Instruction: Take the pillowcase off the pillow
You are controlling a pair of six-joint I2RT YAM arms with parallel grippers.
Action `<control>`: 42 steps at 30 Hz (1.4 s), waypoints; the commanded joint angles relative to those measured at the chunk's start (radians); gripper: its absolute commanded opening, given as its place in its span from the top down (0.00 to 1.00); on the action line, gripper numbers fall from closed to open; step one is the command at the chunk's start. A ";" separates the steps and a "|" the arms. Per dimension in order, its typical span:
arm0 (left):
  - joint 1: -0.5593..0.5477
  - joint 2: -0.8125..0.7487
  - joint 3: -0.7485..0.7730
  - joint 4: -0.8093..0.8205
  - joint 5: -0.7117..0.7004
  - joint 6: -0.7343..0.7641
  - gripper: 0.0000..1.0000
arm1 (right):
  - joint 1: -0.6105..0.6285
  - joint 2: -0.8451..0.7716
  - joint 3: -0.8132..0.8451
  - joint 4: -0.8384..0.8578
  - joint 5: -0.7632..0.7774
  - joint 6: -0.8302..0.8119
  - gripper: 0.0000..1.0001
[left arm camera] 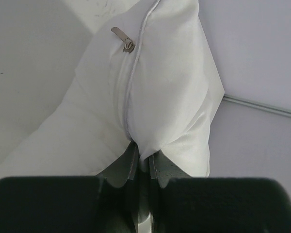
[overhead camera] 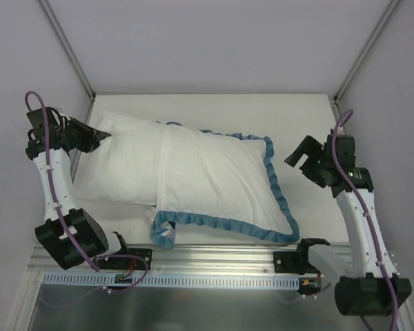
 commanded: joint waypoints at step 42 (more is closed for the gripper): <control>0.124 -0.084 0.049 -0.053 0.033 0.049 1.00 | -0.286 0.366 0.237 0.211 -0.060 0.131 0.99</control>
